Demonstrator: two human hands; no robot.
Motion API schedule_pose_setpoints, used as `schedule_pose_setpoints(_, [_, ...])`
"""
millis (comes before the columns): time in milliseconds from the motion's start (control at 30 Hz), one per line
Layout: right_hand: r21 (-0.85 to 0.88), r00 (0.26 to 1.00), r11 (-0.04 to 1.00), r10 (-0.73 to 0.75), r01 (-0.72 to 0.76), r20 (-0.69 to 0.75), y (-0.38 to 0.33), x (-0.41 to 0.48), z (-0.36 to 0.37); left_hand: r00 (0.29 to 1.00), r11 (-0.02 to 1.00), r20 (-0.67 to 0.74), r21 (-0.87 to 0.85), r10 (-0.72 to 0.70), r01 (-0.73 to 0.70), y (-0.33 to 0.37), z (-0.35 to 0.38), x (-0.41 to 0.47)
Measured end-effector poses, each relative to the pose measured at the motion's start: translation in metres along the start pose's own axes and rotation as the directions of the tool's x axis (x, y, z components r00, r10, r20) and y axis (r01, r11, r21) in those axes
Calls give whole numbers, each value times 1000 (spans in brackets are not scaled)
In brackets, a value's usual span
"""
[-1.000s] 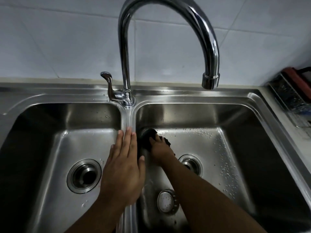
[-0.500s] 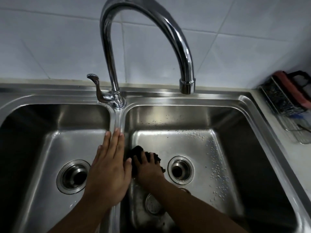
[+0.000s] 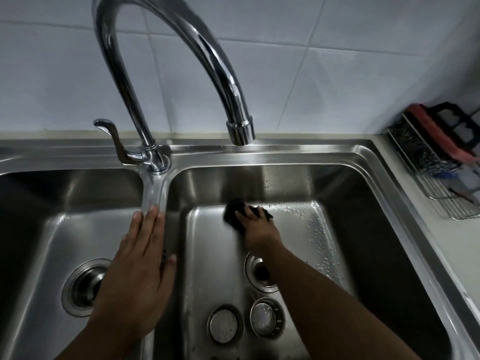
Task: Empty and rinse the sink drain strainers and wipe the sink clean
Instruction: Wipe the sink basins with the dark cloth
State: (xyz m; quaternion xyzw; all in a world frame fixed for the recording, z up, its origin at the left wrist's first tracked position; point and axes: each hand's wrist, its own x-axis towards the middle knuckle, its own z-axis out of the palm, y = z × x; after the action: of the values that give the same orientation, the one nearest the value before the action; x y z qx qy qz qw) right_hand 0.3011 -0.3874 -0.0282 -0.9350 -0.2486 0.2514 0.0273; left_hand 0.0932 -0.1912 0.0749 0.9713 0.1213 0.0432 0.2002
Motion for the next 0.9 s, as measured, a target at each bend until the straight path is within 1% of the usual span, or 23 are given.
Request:
schedule_pose_setpoints(100, [-9,994,994,110,-110,-3,44,-4,-5,1000,1000,-21,8,14,-14,-2,2,0])
schedule_pose_setpoints(233, [18,954,956,292,-294,61,104,-14,-16,1000,999,-12,33,18,-18,-4,4,-1])
schedule_pose_setpoints(300, [40,939,940,334,-338,80,128,-20,-19,1000,999,-3,36,12,-12,-5,4,0])
schedule_pose_setpoints(433, [-52,939,948,317,-313,134,145,-33,-12,1000,998,12,52,16,-16,-4,3,0])
schedule_pose_setpoints(600, [-76,928,952,307,-298,212,143,-60,0,1000,999,23,54,2,-3,-1,0,-1])
schedule_pose_setpoints(767, [-150,934,962,261,-230,243,138,-100,15,999,999,29,46,-20,19,4,-2,-2])
schedule_pose_setpoints(900, [-154,921,962,262,-226,287,127,-133,26,999,998,34,52,-25,23,7,-5,-3])
